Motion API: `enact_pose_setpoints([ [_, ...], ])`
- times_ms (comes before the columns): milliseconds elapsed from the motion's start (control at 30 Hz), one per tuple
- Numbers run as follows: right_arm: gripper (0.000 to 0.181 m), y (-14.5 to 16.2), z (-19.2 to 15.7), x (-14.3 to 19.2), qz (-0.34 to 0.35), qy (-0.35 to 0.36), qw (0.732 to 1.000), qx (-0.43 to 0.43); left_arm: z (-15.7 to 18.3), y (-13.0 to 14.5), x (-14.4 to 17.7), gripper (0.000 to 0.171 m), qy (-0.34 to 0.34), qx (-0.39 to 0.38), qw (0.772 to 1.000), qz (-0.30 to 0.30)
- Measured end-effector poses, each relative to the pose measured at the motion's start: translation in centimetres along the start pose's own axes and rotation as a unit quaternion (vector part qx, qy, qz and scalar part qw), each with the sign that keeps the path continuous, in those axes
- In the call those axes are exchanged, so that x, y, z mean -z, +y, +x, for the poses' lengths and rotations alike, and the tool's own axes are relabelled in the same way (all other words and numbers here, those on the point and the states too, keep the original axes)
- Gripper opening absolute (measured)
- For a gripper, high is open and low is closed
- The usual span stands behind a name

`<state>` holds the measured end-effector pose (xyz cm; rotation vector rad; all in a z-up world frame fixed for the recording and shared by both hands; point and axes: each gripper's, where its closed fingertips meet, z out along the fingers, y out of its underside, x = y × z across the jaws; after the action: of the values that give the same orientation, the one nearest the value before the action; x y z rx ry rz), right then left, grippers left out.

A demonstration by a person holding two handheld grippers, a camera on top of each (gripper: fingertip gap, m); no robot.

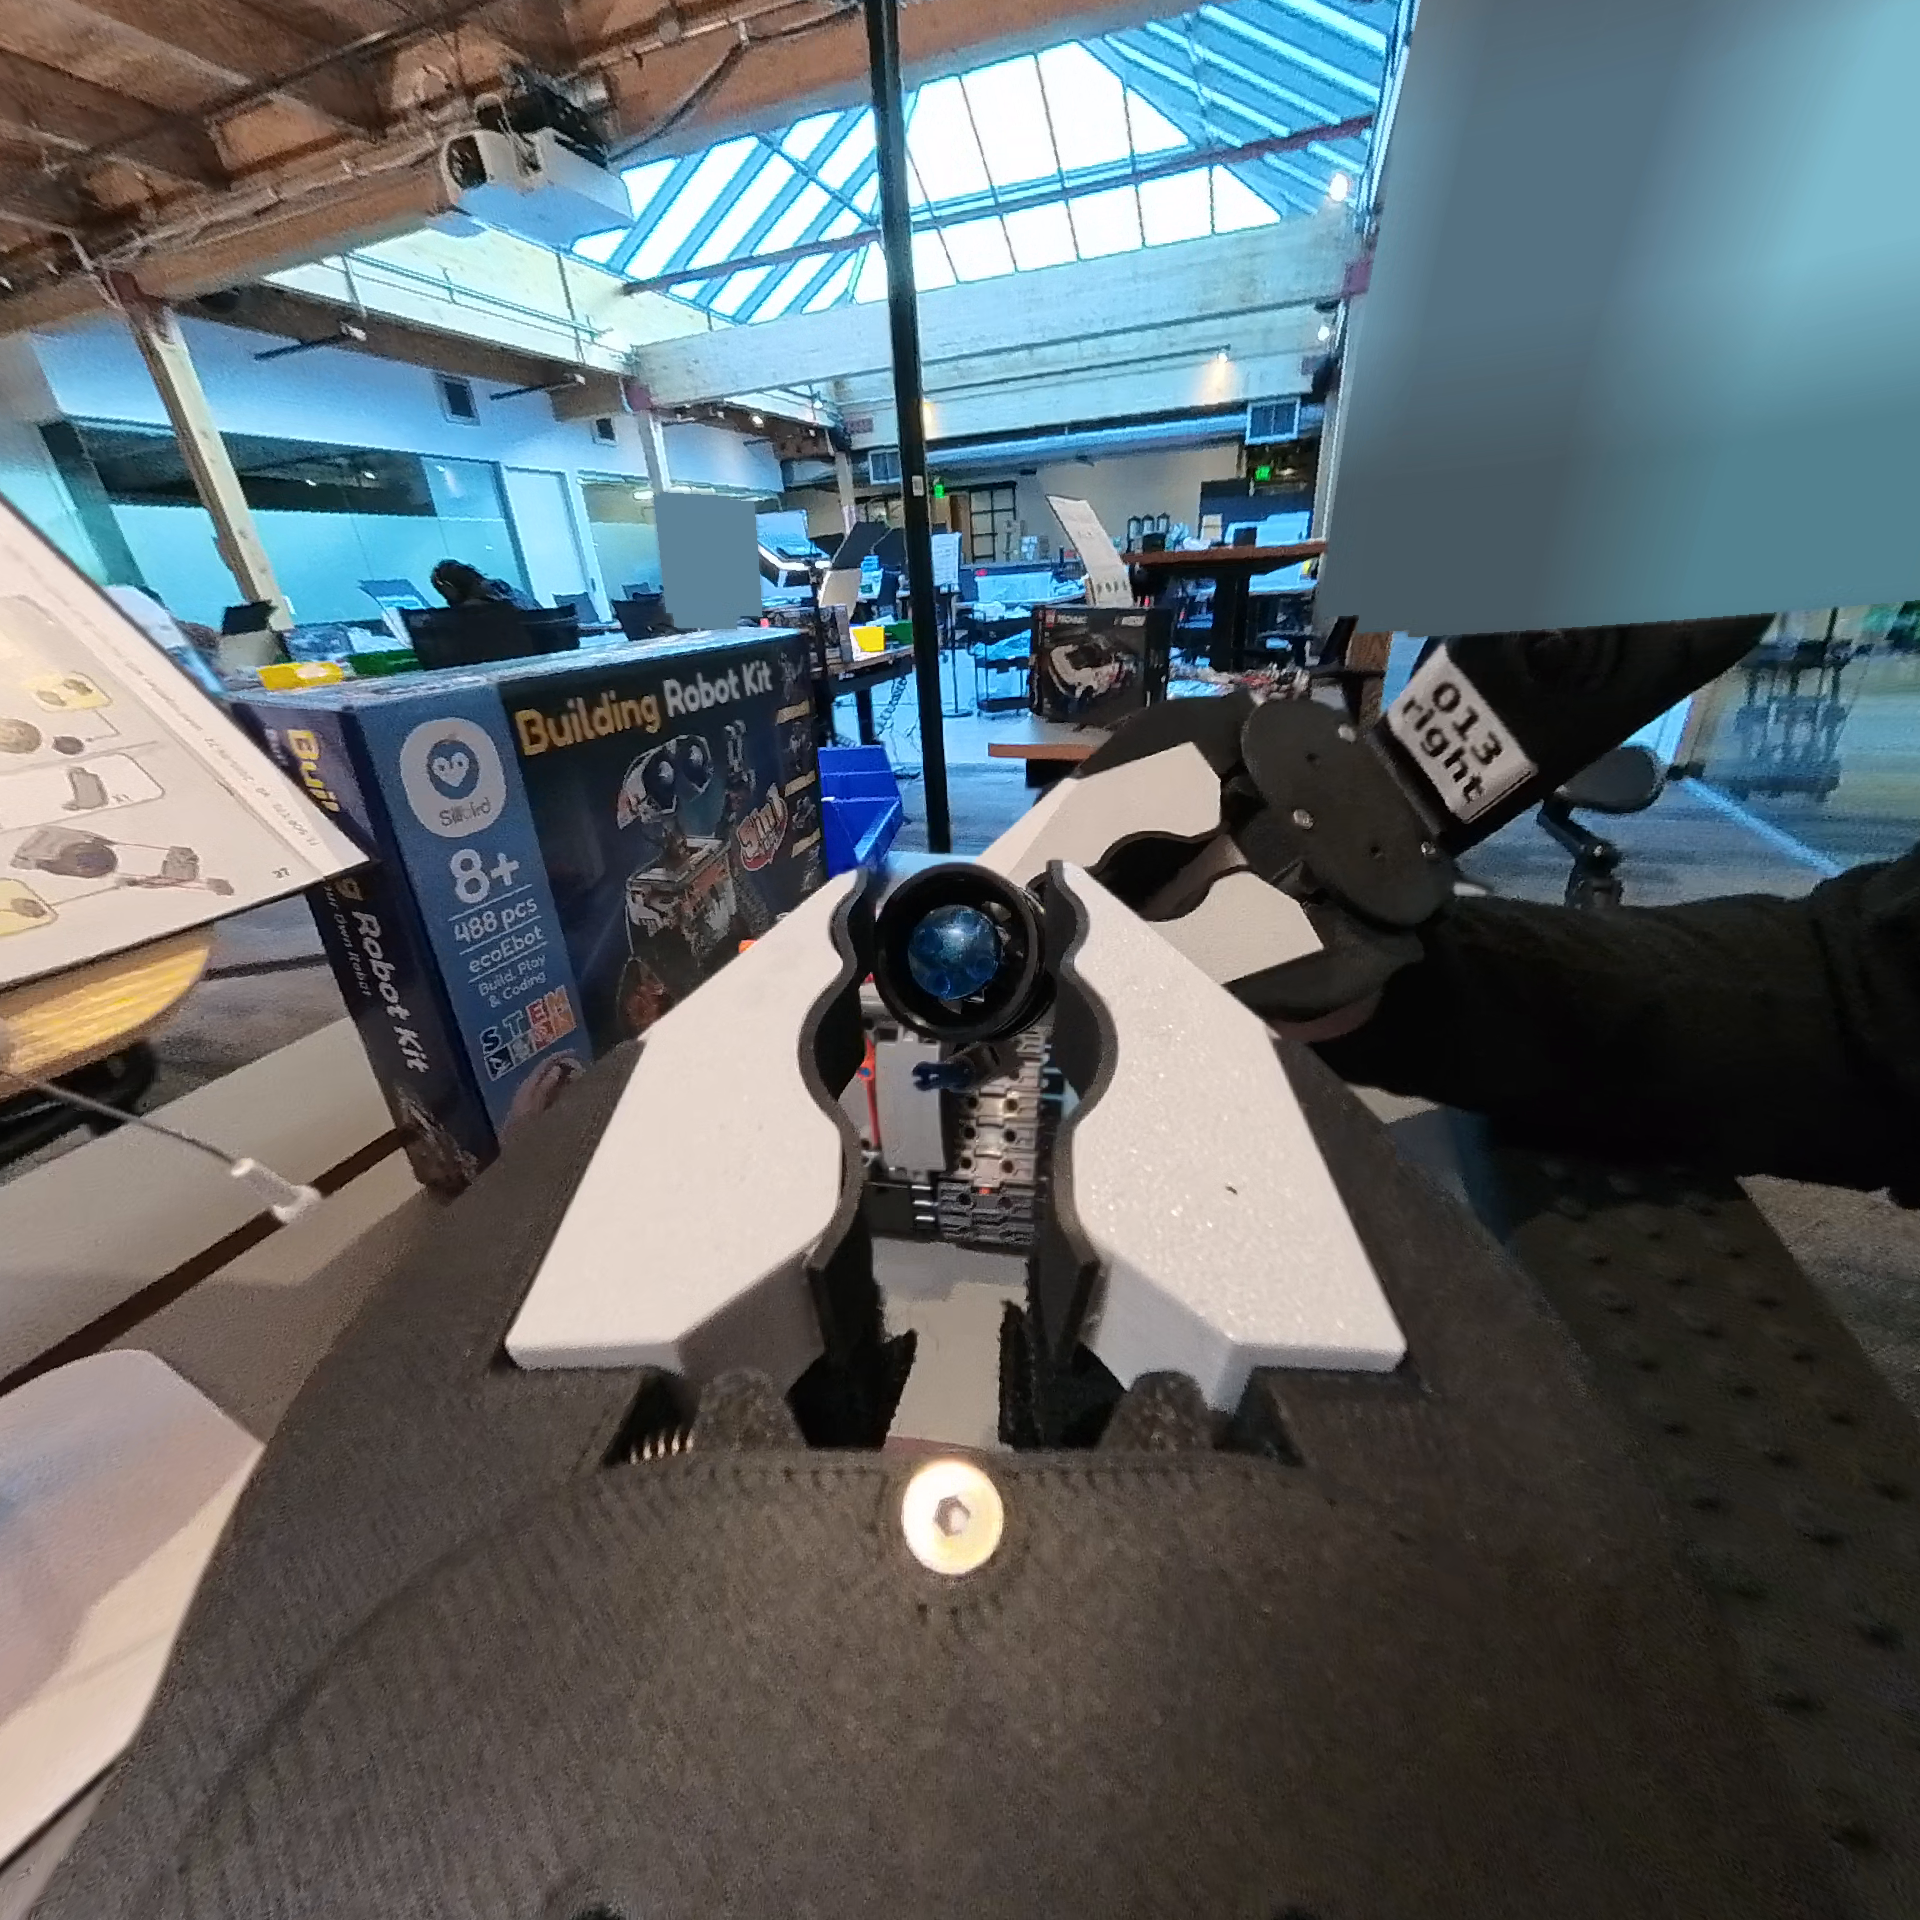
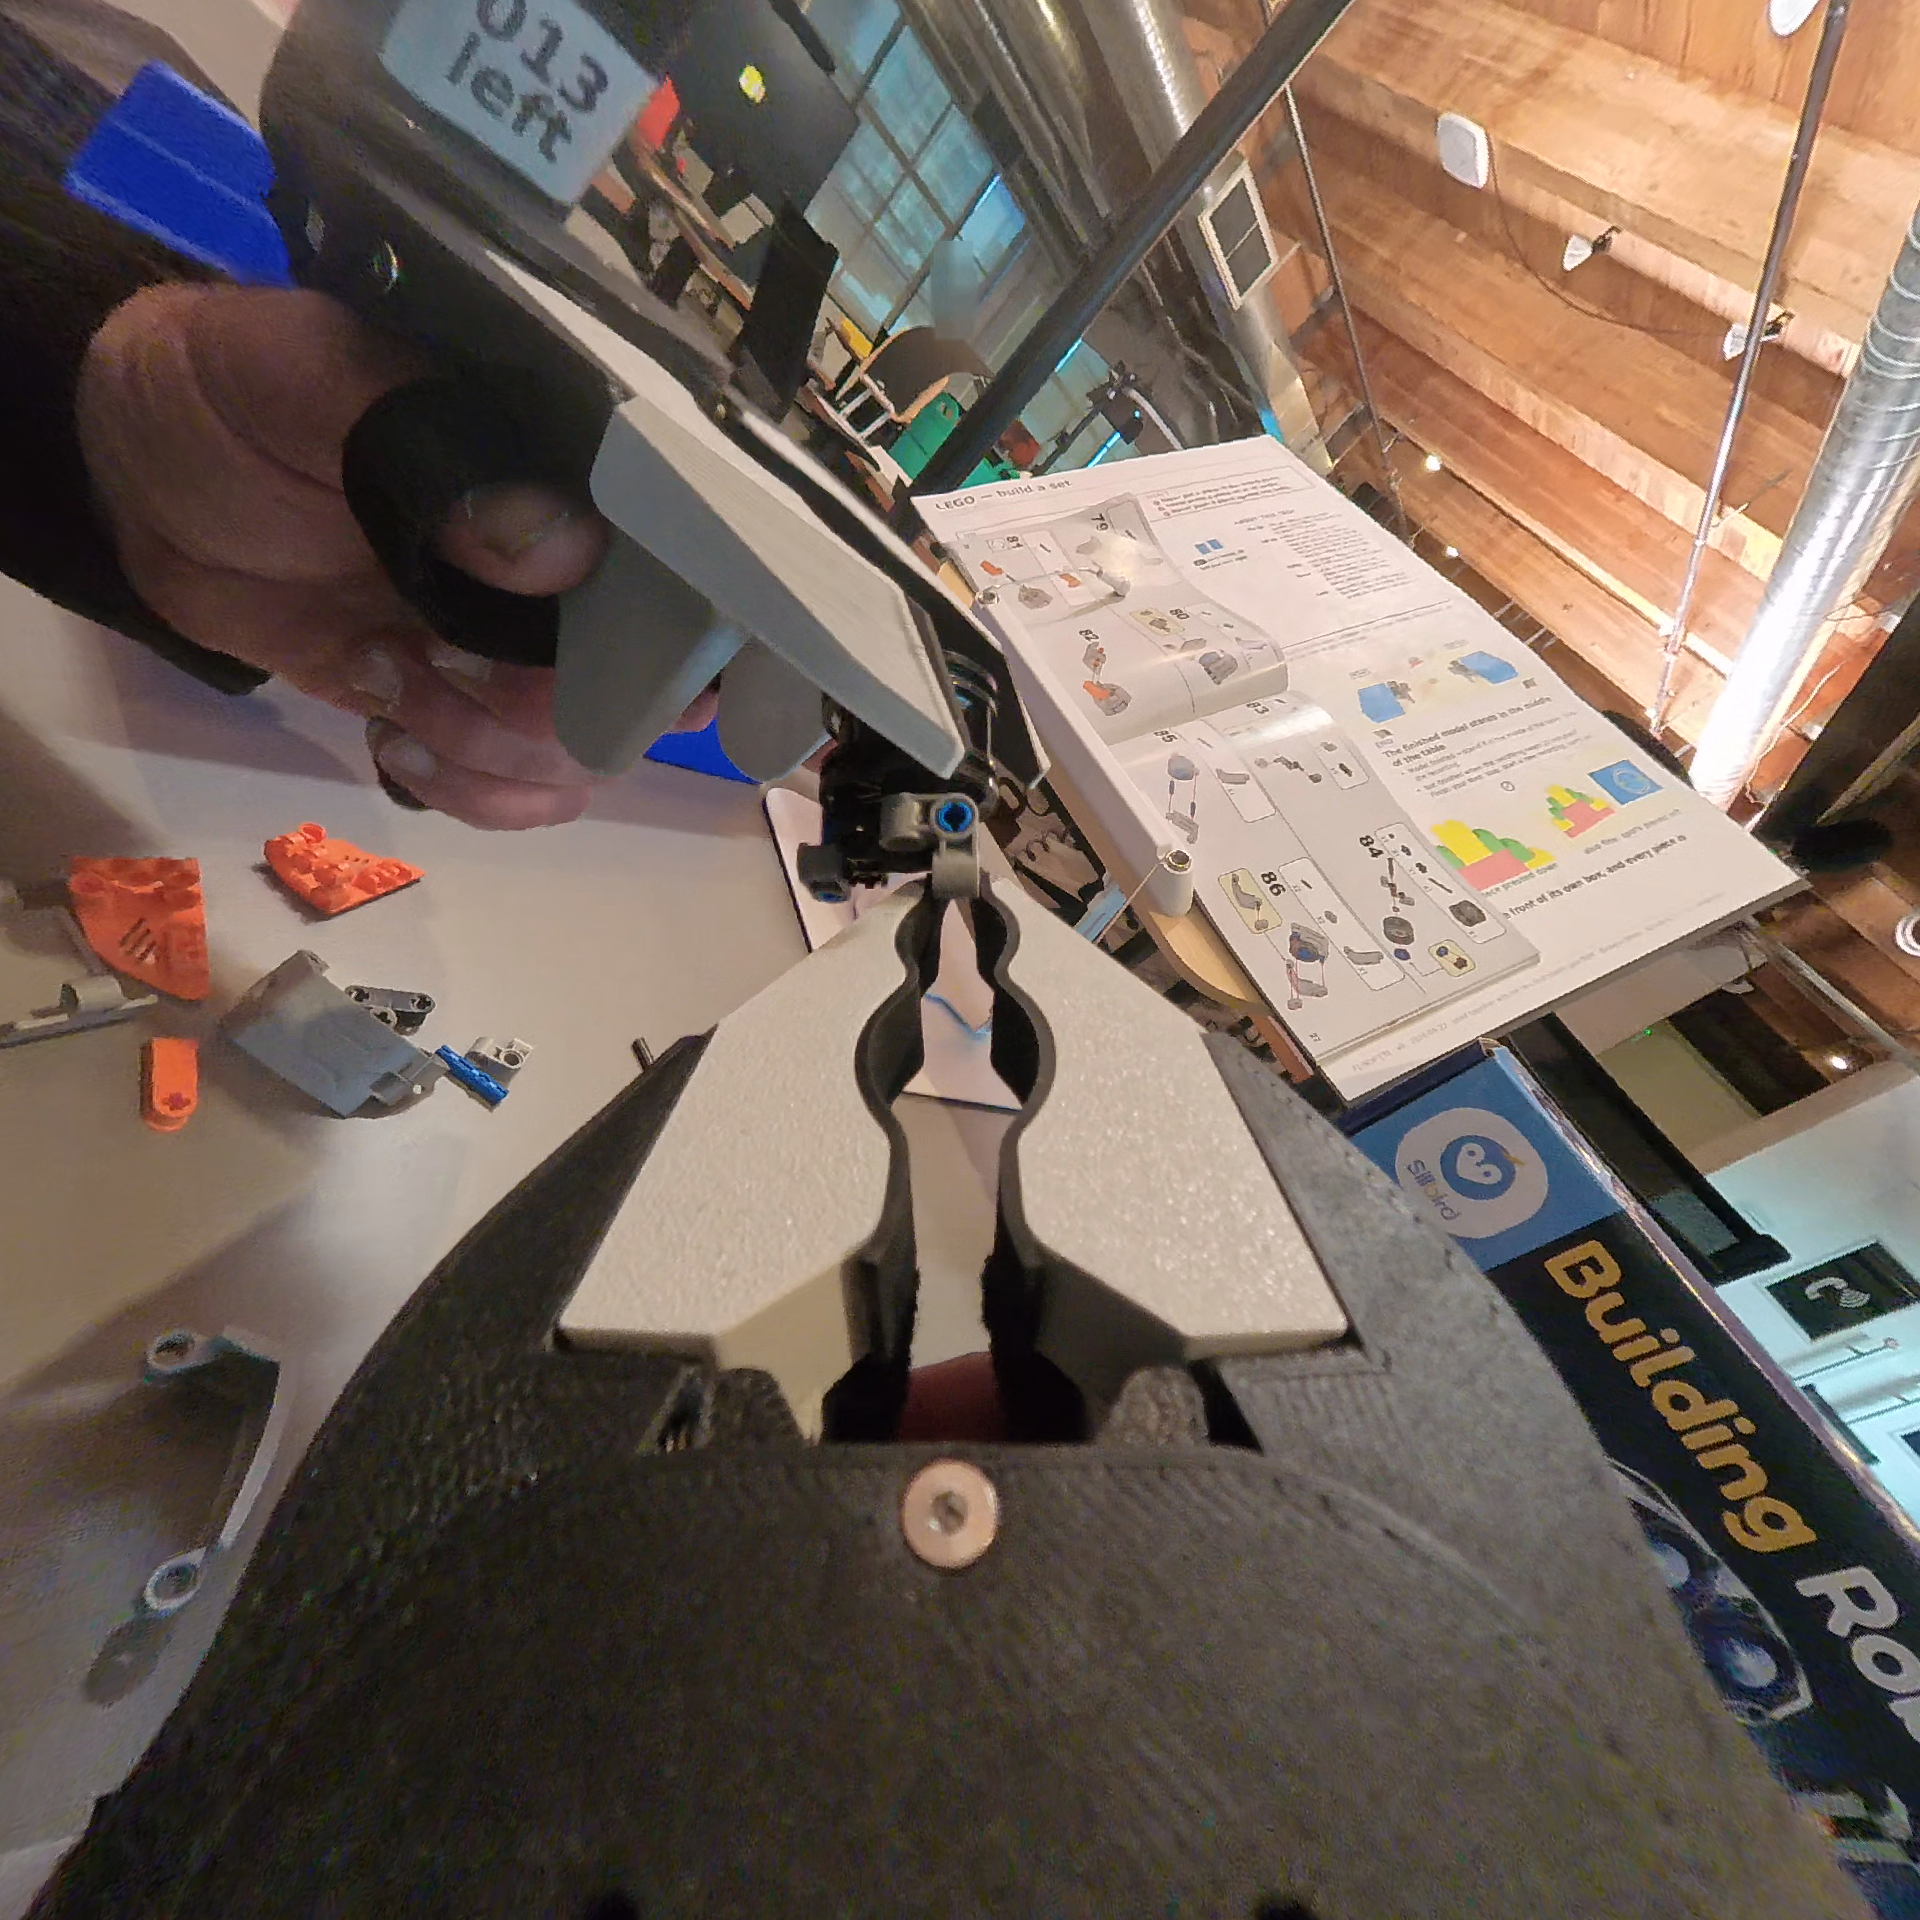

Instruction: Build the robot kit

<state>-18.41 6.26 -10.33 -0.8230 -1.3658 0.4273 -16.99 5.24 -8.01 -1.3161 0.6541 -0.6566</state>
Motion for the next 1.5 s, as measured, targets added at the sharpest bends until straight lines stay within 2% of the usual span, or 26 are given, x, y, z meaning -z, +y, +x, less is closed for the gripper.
enact_pose_setpoints([
  [100, 0.012, -0.2, 0.8, 0.2, 0.008, 0.013, 1.000, -0.024, -0.4, -0.4, 0.2, 0.030, 0.006, 0.037, 0.999, 0.019],
  [200, 0.011, -0.2, 1.3, 0.4, 0.016, 0.015, 0.999, -0.041, -0.5, -0.8, 0.4, 0.030, 0.022, 0.075, 0.996, 0.039],
  [267, 0.009, -0.4, 1.0, 0.5, 0.019, 0.007, 0.999, -0.040, -0.5, -0.9, 0.4, 0.029, 0.028, 0.092, 0.994, 0.048],
  [467, 0.017, -0.5, -0.1, 0.2, 0.015, -0.010, 1.000, -0.019, -0.5, -1.4, 0.5, 0.029, 0.048, 0.131, 0.988, 0.070],
  [633, 0.012, -1.1, -0.3, 0.2, 0.024, -0.009, 0.999, -0.031, -0.7, -1.2, 0.4, 0.029, 0.055, 0.165, 0.982, 0.079],
  [700, 0.000, -1.0, -0.4, 0.2, 0.021, -0.008, 0.999, -0.029, -0.6, -1.2, 0.3, 0.029, 0.058, 0.167, 0.981, 0.079],
  [1067, 0.000, -1.9, -0.5, 0.5, 0.064, -0.047, 0.990, -0.116, -0.9, -1.2, 0.5, 0.030, 0.047, 0.150, 0.984, 0.081],
  [1500, 0.005, -2.1, -0.1, 0.6, 0.079, -0.043, 0.985, -0.149, -1.5, -1.0, 0.6, 0.030, 0.011, 0.118, 0.990, 0.080],
])
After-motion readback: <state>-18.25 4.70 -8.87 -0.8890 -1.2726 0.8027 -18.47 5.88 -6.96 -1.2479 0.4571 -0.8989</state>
